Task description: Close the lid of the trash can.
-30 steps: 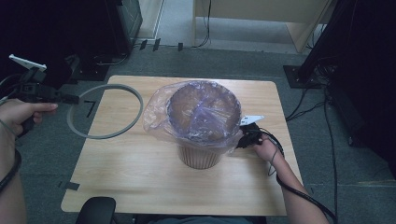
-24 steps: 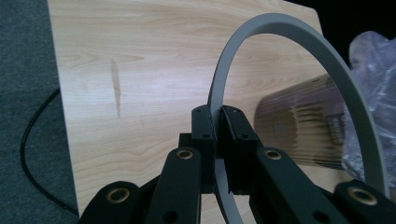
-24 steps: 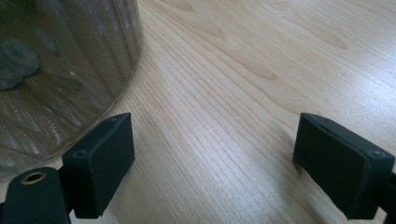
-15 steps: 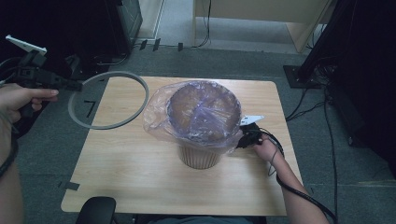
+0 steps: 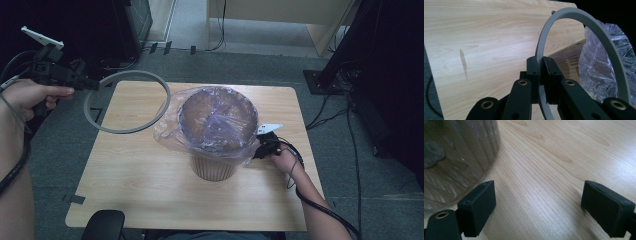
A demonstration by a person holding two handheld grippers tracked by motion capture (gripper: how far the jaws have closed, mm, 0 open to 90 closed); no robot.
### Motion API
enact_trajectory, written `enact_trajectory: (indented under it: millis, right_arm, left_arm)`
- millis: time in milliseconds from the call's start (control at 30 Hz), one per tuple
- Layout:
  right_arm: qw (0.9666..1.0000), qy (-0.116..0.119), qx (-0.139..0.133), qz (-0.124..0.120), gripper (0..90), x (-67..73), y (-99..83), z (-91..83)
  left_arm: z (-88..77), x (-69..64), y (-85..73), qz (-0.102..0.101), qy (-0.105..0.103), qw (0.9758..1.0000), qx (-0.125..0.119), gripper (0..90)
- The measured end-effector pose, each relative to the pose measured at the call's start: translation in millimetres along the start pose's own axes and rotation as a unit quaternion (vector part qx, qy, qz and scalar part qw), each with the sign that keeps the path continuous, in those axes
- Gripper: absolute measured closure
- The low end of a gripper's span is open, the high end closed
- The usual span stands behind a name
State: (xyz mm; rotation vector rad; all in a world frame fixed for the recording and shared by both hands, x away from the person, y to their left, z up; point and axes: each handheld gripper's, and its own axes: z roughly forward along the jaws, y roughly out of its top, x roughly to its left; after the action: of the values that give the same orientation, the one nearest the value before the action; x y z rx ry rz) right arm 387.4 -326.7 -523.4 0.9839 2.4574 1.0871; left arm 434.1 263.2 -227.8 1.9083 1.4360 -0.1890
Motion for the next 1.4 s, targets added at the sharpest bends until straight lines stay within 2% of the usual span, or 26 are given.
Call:
enact_trajectory:
  millis: [533,900,1400]
  right_arm:
    - [1.0000,-0.003,0.000,0.002,12.0,1.2,-1.3,-1.3]
    - [1.0000,-0.003,-0.001,0.001,12.0,1.3,-1.6,-1.4]
    - [1.0000,-0.002,-0.001,0.001,11.9,1.3,-1.7,-1.5]
  left_arm:
    - [20.3,-29.2,21.4,0.035,-0.005,0.9992,0.015,84.2]
    - [42.4,-49.1,32.9,0.065,-0.014,0.9973,0.031,84.2]
    - [66.4,-63.8,38.8,0.083,-0.017,0.9951,0.051,84.2]
